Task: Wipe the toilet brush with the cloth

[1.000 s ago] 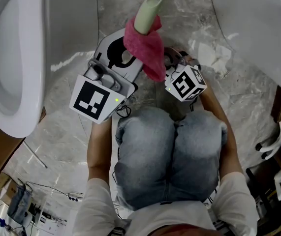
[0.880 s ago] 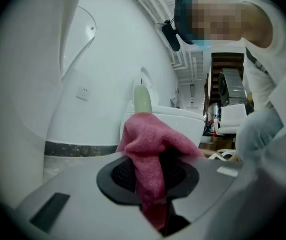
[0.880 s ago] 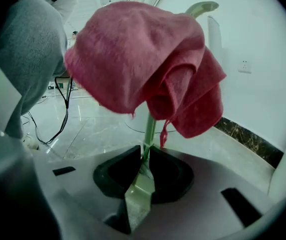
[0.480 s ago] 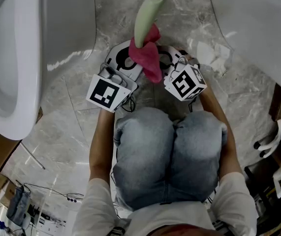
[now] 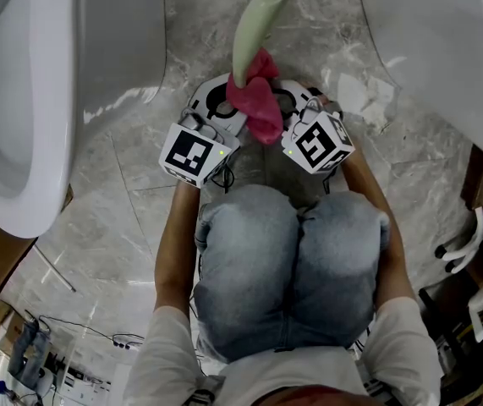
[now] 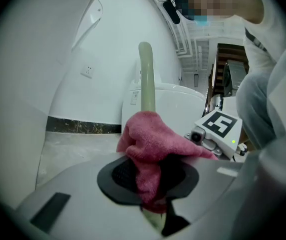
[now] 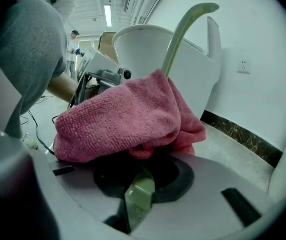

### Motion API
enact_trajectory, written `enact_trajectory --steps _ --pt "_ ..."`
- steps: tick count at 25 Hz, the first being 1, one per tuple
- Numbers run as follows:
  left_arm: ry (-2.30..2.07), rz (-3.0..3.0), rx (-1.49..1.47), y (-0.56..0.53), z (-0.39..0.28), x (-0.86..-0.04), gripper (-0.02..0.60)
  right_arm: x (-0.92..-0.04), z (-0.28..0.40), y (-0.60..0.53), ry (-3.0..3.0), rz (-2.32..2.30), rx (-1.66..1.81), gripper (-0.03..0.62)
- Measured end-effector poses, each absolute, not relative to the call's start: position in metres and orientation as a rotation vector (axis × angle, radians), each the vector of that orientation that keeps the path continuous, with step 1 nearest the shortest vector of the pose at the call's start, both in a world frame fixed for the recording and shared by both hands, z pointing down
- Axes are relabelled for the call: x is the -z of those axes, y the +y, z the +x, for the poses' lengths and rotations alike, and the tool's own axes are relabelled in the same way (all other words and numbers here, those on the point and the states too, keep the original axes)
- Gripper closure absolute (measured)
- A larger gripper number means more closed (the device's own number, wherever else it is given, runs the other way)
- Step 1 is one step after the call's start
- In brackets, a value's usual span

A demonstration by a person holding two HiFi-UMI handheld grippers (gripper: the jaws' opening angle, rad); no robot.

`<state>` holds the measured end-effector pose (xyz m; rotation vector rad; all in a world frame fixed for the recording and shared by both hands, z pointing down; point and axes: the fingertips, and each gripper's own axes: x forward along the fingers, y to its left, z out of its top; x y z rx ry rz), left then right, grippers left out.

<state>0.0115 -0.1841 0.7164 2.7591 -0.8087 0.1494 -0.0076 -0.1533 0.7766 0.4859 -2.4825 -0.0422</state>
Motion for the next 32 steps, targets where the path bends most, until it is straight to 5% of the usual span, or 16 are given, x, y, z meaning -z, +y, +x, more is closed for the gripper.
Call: enact_trajectory --steps 16,32 --pt "-0.819 2.785 0.036 -0.212 0.01 -0.619 0.5 -0.783 -0.002 -0.157 -2.481 0.482 0.031 0.542" --pt "-0.918 2.839 0.186 -0.232 0.004 -0.536 0.429 -0.777 -0.006 -0.153 -2.489 0.483 0.038 0.54"
